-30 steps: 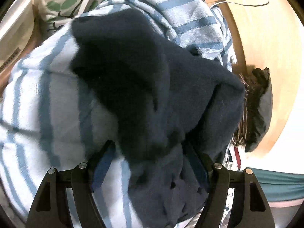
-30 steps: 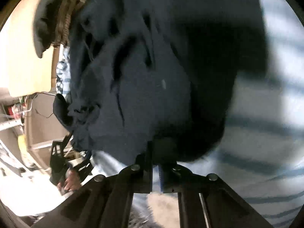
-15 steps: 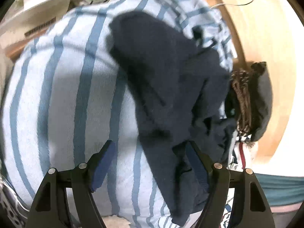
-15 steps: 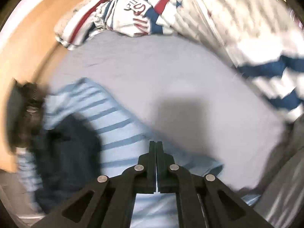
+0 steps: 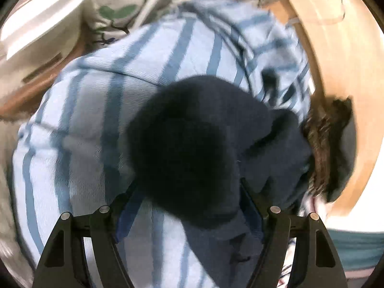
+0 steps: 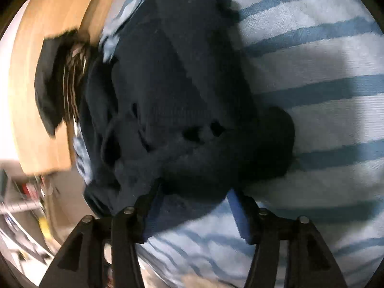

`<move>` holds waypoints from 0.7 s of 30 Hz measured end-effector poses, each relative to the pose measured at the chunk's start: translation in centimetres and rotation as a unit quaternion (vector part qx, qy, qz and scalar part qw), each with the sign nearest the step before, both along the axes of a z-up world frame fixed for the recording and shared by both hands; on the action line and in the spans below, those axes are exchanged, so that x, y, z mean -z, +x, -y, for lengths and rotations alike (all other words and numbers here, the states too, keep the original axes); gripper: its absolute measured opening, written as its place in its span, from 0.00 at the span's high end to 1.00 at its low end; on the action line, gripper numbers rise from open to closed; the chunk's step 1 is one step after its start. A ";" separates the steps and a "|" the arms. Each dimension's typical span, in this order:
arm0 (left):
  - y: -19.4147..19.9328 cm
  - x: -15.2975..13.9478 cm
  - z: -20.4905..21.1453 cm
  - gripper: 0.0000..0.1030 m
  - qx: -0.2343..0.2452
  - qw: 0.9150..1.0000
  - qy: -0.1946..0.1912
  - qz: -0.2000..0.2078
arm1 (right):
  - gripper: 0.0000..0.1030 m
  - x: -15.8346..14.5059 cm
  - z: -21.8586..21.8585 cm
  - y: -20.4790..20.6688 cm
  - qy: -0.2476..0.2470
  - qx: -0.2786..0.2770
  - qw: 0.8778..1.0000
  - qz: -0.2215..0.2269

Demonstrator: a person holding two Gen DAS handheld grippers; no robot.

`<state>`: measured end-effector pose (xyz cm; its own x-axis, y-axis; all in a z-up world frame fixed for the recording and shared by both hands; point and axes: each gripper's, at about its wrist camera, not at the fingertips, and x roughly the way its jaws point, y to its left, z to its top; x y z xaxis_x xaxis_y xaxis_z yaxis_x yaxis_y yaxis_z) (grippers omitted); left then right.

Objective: Fold clothes

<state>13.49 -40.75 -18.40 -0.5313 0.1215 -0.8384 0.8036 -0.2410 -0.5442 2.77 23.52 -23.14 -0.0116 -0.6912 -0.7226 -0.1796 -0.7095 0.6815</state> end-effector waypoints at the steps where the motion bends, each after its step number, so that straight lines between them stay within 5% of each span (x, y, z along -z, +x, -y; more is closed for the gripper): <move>1: -1.2 0.2 0.0 0.53 0.019 1.000 -0.004 0.010 | 0.41 0.3 0.3 -0.3 -0.004 0.011 1.000 -0.002; 3: -2.7 -0.2 -1.5 0.74 0.080 0.996 -0.033 0.033 | 0.81 -0.5 1.3 -1.2 0.032 -0.015 0.998 -0.047; 4: -3.3 -0.3 -2.3 0.83 0.110 0.992 -0.044 0.043 | 0.81 -1.1 1.1 -1.8 0.036 -0.013 0.997 -0.060; 6: -3.7 -0.2 -4.5 0.83 0.163 0.985 -0.024 0.043 | 0.84 -2.3 0.2 -2.9 0.037 0.002 0.997 -0.071; 11: -3.2 2.4 -11.2 0.84 0.260 0.959 0.111 0.010 | 0.85 -7.6 -6.3 -6.4 0.101 0.111 0.980 -0.132; 16: -2.8 3.6 -13.2 0.84 0.253 0.958 0.132 0.001 | 0.85 -8.8 -12.8 -5.8 0.161 0.163 0.967 -0.114; 21: -1.1 2.2 -10.9 0.84 0.214 0.971 0.101 -0.016 | 0.82 -4.6 -14.1 -2.6 0.169 0.138 0.974 -0.056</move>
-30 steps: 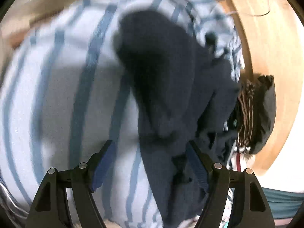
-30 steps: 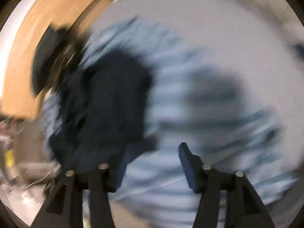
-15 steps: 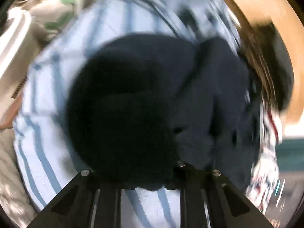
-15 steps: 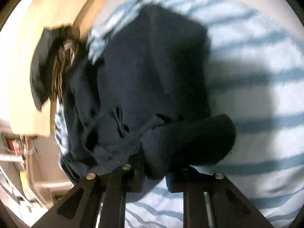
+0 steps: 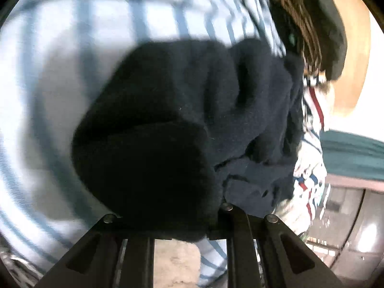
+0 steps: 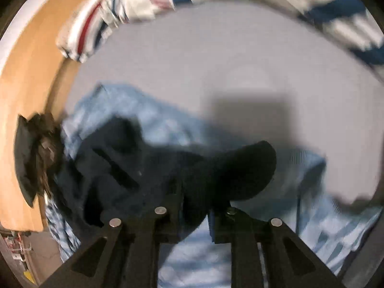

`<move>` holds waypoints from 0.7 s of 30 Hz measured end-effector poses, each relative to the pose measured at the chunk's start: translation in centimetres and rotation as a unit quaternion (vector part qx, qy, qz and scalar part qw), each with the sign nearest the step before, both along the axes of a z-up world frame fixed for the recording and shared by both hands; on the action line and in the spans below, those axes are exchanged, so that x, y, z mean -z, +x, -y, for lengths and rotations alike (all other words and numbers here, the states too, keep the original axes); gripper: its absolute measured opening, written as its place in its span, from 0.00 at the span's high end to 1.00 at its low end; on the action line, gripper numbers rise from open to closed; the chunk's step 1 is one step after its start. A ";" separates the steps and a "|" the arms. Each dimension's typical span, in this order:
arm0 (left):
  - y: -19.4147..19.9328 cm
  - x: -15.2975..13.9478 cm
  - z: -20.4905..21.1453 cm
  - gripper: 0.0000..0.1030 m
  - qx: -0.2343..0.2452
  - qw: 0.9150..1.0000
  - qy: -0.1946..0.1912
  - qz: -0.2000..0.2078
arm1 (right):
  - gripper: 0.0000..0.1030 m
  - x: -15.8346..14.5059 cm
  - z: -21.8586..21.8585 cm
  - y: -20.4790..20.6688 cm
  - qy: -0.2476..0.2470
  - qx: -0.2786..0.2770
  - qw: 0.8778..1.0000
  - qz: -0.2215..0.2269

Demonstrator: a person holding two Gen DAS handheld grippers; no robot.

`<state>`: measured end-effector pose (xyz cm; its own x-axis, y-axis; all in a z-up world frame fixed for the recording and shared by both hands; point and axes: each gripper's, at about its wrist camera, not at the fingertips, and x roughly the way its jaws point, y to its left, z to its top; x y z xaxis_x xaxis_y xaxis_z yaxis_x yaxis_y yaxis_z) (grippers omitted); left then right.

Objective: Fold clothes

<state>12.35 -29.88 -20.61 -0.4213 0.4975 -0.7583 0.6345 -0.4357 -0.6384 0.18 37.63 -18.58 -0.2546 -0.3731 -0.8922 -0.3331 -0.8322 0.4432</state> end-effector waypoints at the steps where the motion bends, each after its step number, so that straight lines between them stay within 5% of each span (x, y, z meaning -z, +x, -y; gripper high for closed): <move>1: 0.6 -0.2 0.6 0.83 -0.010 1.000 -0.005 0.000 | 0.79 0.9 -0.1 0.7 -0.006 -0.009 1.000 0.017; 3: 1.7 0.1 1.4 0.77 -0.022 1.000 0.004 0.008 | 0.53 1.9 0.6 1.8 -0.003 -0.032 0.999 0.044; 7: 3.9 -1.3 2.7 0.38 -0.085 0.996 -0.006 0.006 | 0.38 1.6 1.5 3.3 -0.052 -0.033 0.996 0.059; 9: 5.0 -3.3 3.7 0.32 -0.132 0.990 -0.038 -0.019 | 0.33 0.0 1.8 3.7 -0.093 -0.023 0.994 0.050; 13: 4.5 -8.6 5.3 0.24 -0.191 0.970 -0.107 -0.104 | 0.23 -4.6 2.8 2.8 -0.068 -0.035 0.997 -0.027; 16: -2.1 -10.7 7.0 0.23 -0.134 0.976 -0.128 -0.115 | 0.16 -6.6 5.0 -0.6 -0.034 -0.076 0.994 -0.078; 21: -12.0 -8.9 2.3 0.23 0.009 0.986 -0.152 -0.068 | 0.14 -4.4 8.1 -8.8 -0.025 -0.106 0.993 -0.051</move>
<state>0.30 -32.23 -11.72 -0.5219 0.2641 -0.8111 0.5423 -0.6312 -0.5545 -8.58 29.53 -14.18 -0.2530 -0.4716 -0.8448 -0.1049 -0.8547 0.5085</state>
